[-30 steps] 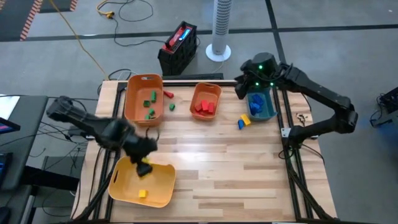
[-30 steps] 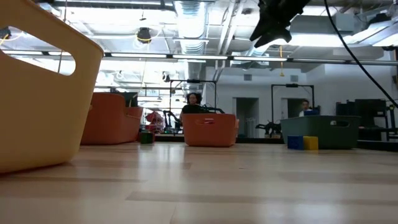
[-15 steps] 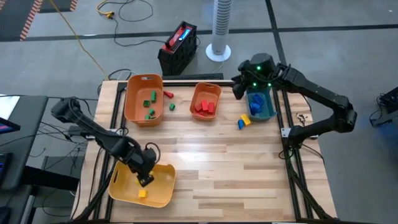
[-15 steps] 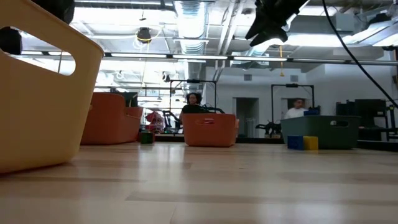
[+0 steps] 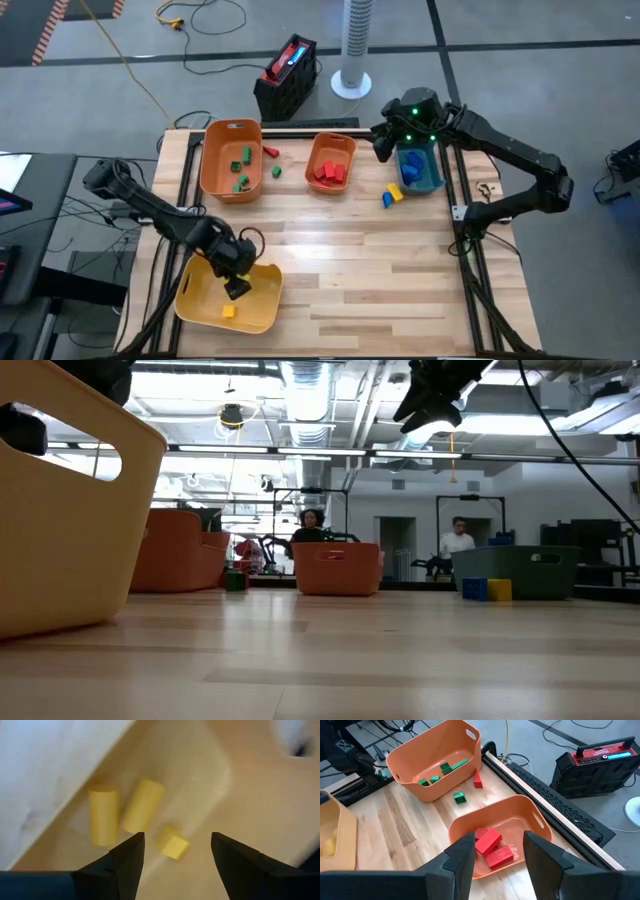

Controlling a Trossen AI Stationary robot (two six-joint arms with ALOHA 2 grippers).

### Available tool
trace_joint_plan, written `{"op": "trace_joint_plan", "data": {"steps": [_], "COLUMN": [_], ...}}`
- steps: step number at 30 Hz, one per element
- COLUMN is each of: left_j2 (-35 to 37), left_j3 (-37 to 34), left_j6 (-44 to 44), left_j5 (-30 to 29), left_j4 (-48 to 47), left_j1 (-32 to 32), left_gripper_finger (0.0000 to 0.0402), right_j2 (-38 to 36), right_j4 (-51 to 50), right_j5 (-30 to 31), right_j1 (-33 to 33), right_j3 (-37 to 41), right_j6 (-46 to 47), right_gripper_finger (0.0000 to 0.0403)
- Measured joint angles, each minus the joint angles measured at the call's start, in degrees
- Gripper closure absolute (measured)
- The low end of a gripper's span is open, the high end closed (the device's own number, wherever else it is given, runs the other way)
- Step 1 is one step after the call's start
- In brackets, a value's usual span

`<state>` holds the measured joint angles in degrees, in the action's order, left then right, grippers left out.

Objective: Sort blocks
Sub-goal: Put the yellow block into the yellow bin, then put the green game piece into the left orange bin

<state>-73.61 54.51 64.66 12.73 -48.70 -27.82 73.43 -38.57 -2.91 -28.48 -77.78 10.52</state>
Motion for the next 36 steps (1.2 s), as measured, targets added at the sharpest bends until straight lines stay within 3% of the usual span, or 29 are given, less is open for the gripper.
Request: {"op": "trace_joint_plan", "data": {"steps": [4, 8, 14, 19, 24, 29, 36], "left_j2": [3.1, 3.8, 0.3, -5.6, -14.6, -25.2, -37.5], "left_j3": [3.4, 8.0, 9.6, 9.9, 18.1, 31.8, 40.2], "left_j6": [-5.6, -16.4, -35.1, -44.0, -49.8, -61.7, -69.6], "left_j5": [3.3, 1.9, 1.0, 1.3, -0.1, -11.5, -12.4], "left_j4": [-0.6, -5.0, -6.7, -3.3, -5.6, -14.0, -18.3], "left_j1": [6.8, 18.0, 37.1, 49.0, 53.8, 54.0, 58.0], "left_gripper_finger": [0.0177, 0.0189, 0.0212, 0.0218, 0.0218, 0.0219, 0.0219], "right_j2": [0.0, 0.0, 0.1, 1.1, 2.1, 3.1, 3.4], "right_j4": [0.0, 0.0, -1.6, -4.1, -2.6, -2.1, -2.2], "right_j5": [0.0, 0.0, 0.0, 0.0, 0.3, 2.7, 3.0], "right_j1": [0.4, 1.3, 2.3, 4.6, 8.6, 11.0, 11.4], "right_j3": [0.0, 0.0, 0.0, 0.0, 0.0, 0.0, 0.0], "right_j6": [0.3, 0.2, 0.4, 2.7, 4.9, 5.6, 6.1], "right_gripper_finger": [0.0223, 0.0223, 0.0223, 0.0223, 0.0223, 0.0223, 0.0223]}}
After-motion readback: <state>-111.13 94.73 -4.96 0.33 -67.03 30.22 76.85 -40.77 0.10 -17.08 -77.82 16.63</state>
